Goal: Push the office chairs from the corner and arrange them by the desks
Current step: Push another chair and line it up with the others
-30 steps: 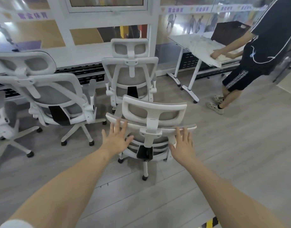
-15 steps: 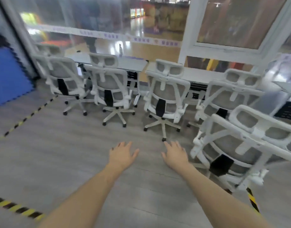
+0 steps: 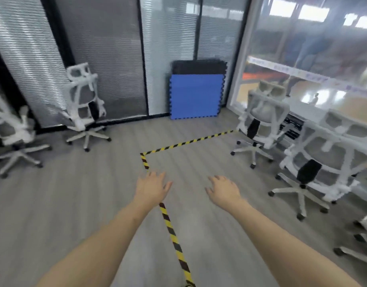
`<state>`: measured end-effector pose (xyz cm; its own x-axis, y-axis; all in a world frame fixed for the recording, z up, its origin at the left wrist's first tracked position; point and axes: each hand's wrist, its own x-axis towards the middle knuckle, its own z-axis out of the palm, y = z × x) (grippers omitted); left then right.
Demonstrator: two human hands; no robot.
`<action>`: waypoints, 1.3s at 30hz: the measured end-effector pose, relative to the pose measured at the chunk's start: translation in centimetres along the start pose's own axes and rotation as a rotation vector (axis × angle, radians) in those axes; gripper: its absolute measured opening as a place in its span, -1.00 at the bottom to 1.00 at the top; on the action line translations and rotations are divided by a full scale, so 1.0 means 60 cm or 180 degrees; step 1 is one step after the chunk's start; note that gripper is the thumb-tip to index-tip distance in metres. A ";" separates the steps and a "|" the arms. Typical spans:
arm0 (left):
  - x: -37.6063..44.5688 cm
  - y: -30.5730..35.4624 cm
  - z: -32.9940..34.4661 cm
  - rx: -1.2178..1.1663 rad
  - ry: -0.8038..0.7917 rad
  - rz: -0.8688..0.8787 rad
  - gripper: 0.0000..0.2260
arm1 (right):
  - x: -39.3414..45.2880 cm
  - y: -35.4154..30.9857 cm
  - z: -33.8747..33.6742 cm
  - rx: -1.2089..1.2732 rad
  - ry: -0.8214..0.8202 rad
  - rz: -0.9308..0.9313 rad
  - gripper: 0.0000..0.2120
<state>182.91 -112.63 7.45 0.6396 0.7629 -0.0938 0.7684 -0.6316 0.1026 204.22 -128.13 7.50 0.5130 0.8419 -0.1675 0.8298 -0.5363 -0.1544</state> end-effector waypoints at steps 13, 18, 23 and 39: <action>0.384 -0.538 -0.139 -0.0132 0.0394 -0.1622 -0.46 | 0.670 -0.532 -0.055 0.0035 0.0091 -0.1556 -0.53; 0.528 -0.717 -0.143 -0.0210 0.0395 -0.1964 -0.46 | 0.892 -0.706 -0.043 0.0052 -0.0066 -0.1825 -0.51; 0.729 -0.907 -0.171 -0.0191 0.0471 -0.2044 -0.46 | 1.126 -0.868 -0.044 0.0219 -0.0008 -0.1824 -0.52; 1.409 -1.327 -0.243 -0.0134 0.0399 -0.1773 -0.48 | 1.842 -1.171 -0.059 0.0248 0.0136 -0.1607 -0.51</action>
<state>175.51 4.17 5.80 0.1291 0.9913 -0.0270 0.9859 -0.1254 0.1110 203.37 2.82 3.27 0.0624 0.9980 -0.0135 0.9584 -0.0637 -0.2783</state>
